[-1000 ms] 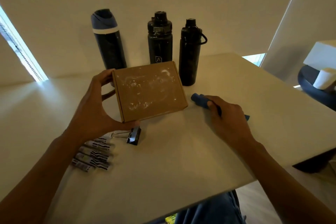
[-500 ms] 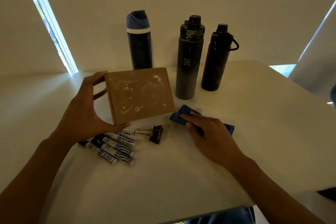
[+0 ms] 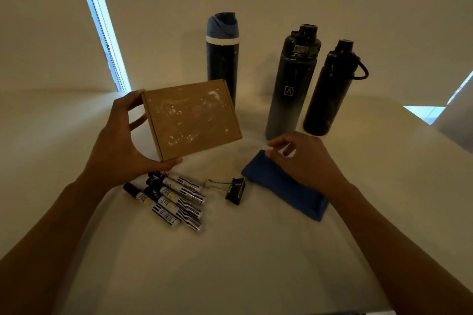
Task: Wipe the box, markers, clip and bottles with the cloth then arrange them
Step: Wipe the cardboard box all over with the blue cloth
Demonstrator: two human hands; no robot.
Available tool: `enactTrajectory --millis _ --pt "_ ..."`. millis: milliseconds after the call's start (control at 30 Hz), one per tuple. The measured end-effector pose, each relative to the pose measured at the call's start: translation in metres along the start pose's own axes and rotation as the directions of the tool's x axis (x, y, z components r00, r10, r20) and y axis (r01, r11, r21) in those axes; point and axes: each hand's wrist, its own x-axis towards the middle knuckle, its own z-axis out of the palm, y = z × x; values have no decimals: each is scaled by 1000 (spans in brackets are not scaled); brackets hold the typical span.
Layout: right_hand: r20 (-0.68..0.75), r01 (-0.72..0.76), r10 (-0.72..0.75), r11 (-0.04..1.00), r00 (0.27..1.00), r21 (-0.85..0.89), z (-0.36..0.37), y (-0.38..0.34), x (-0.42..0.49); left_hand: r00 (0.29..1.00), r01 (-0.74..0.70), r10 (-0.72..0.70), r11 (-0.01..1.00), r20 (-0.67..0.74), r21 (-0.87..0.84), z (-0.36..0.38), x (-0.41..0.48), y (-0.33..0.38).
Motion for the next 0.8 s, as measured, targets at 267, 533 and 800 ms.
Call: enactTrajectory --millis 267,533,800 --pt "-40 23 -22 1000 999 21 13 3 4 999 -28 28 1000 -28 -3 1 0 0" --pt "-445 -308 410 907 796 286 17 -20 10 999 -23 23 1000 -30 12 2 0 3" --pt "15 235 -238 966 971 104 4 -7 -3 999 -16 16 1000 -42 4 1 -2 3"
